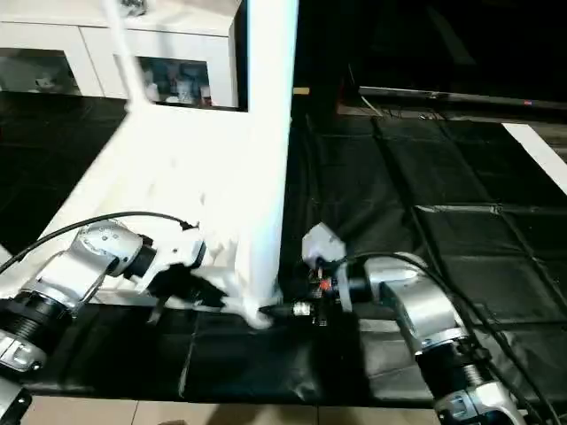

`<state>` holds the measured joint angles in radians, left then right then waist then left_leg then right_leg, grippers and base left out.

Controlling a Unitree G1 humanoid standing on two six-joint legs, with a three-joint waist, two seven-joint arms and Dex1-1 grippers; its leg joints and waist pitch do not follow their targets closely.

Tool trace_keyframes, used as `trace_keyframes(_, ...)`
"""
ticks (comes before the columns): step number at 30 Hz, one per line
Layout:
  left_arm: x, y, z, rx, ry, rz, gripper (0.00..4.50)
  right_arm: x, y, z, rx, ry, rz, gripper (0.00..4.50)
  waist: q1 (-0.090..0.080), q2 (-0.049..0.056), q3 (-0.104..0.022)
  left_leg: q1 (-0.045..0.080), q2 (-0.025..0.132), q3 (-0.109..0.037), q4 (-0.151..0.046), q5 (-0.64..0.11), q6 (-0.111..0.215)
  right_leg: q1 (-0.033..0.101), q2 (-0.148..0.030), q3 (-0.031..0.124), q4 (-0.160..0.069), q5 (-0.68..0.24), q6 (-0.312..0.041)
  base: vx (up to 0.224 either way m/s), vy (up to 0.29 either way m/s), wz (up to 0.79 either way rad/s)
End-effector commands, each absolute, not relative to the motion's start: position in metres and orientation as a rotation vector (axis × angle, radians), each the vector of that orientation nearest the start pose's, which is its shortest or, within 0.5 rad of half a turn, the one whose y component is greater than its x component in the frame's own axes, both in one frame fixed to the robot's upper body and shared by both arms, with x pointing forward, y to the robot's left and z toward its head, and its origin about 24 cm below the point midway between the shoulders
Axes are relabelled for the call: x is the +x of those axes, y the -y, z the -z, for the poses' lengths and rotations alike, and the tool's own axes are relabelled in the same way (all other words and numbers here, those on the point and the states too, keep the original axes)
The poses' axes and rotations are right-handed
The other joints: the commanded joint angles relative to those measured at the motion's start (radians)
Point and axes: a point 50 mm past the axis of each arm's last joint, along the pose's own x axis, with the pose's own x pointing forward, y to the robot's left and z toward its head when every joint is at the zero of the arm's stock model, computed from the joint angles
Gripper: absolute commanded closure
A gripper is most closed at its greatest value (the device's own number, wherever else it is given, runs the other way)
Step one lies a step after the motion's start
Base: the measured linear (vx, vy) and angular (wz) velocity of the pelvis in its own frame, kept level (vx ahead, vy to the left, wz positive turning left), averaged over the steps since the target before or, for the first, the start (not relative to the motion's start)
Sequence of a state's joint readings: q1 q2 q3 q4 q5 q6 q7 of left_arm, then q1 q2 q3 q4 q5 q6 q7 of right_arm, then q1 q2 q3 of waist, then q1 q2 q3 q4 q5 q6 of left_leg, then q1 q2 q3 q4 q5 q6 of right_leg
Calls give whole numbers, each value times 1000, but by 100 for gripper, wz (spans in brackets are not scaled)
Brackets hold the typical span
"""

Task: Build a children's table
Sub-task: Rotate leg to tighten

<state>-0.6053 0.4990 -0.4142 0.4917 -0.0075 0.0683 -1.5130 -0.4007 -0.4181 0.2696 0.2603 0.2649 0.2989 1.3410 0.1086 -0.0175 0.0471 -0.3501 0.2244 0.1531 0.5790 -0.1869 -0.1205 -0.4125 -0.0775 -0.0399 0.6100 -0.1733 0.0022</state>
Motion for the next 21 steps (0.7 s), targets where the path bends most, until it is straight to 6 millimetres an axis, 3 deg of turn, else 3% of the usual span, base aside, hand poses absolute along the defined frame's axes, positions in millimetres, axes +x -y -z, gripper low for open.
trace_keyframes(1,291,-134,-61,572,-585,1779,450,275,128,-62,-82,-383,-1560,149,-4,1,-61,1,-2,24,-68,-214,21,58,-37,26,-61,-153,-244,0,0,0)
trace_keyframes(4,291,-135,-60,585,-590,1784,450,276,126,-63,-79,-381,-1577,151,0,10,-63,2,-2,23,-67,-207,17,57,-38,26,-58,-146,-245,0,0,0)
trace_keyframes(12,294,-134,-63,606,-581,1783,450,279,125,-64,-68,-371,-1596,234,2,7,-64,1,-3,24,-65,-200,17,58,-37,25,-57,-134,-247,0,0,0)
trace_keyframes(14,296,-133,-62,610,-569,1766,450,279,125,-62,-60,-375,-1595,237,2,2,-63,0,-3,24,-66,-200,19,58,-37,26,-58,-141,-245,0,0,0)
trace_keyframes(17,297,-132,-61,591,-553,1732,450,278,123,-61,-38,-377,-1593,248,1,-1,-61,1,-3,25,-67,-216,17,57,-37,26,-62,-180,-238,0,0,0)
trace_keyframes(18,298,-132,-61,579,-546,1711,450,277,123,-61,-26,-376,-1592,248,3,-2,-57,3,-2,24,-70,-242,14,54,-39,26,-68,-250,-222,0,0,0)
trace_keyframes(21,304,-127,-62,509,-522,1622,450,275,120,-62,-6,-364,-1562,249,7,-3,-58,11,0,25,-69,-247,12,48,-41,29,-73,-278,-209,0,0,0)
